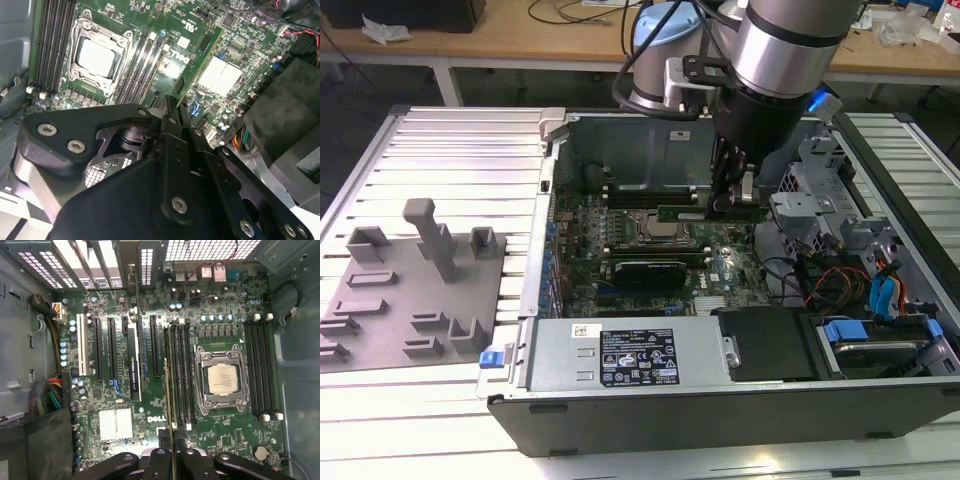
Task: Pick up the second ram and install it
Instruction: 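Insert the second ram into the second slot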
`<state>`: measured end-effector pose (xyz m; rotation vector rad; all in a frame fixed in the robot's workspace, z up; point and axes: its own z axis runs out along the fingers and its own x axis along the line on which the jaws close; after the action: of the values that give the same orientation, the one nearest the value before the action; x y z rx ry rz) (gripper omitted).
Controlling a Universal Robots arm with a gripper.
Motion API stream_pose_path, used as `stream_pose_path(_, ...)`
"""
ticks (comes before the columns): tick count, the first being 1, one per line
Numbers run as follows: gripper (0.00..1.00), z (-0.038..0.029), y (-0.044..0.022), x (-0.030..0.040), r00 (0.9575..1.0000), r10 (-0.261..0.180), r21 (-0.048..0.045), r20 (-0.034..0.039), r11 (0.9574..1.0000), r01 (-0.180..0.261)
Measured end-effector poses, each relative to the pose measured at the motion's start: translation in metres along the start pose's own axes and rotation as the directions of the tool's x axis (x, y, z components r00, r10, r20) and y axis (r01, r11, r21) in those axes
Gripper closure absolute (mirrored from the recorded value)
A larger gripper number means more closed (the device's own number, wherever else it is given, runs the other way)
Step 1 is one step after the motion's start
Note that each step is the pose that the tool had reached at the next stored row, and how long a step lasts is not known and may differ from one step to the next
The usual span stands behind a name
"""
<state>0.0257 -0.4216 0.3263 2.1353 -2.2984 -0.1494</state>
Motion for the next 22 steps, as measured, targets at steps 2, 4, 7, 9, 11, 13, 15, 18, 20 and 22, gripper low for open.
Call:
stream_pose_path(2, 0.86, 0.0010, -0.0001, 0.0001, 1.0000, 0.000, 0.0000, -0.0001, 1.0000, 0.000)
stream_pose_path(4, 0.86, 0.0023, -0.0001, 0.0002, 1.0000, 0.000, 0.0000, 0.0000, 1.0000, 0.000)
stream_pose_path(7, 0.86, 0.0060, -0.0004, 0.0004, 1.0000, 0.000, 0.0000, 0.0000, 1.0000, 0.000)
stream_pose_path(9, 0.86, 0.0080, -0.0006, 0.0005, 1.0000, 0.000, 0.0000, -0.0001, 1.0000, 0.000)
stream_pose_path(11, 0.86, 0.0113, -0.0008, 0.0007, 1.0000, 0.000, 0.0000, 0.0001, 1.0000, 0.000)
stream_pose_path(13, 0.86, 0.0144, 0.0002, 0.0010, 1.0000, 0.000, -0.0002, 0.0016, 1.0000, 0.000)
stream_pose_path(15, 0.86, 0.0154, 0.0035, 0.0007, 1.0000, 0.000, -0.0004, 0.0058, 1.0000, 0.000)
stream_pose_path(18, 0.86, 0.0171, 0.0122, -0.0068, 1.0000, 0.000, -0.0006, 0.0067, 1.0000, 0.000)
stream_pose_path(20, 0.86, 0.0180, 0.0150, -0.0123, 1.0000, 0.000, -0.0005, 0.0068, 1.0000, 0.000)
stream_pose_path(22, 0.86, 0.0199, 0.0171, -0.0235, 1.0000, 0.000, -0.0005, 0.0069, 1.0000, 0.000)
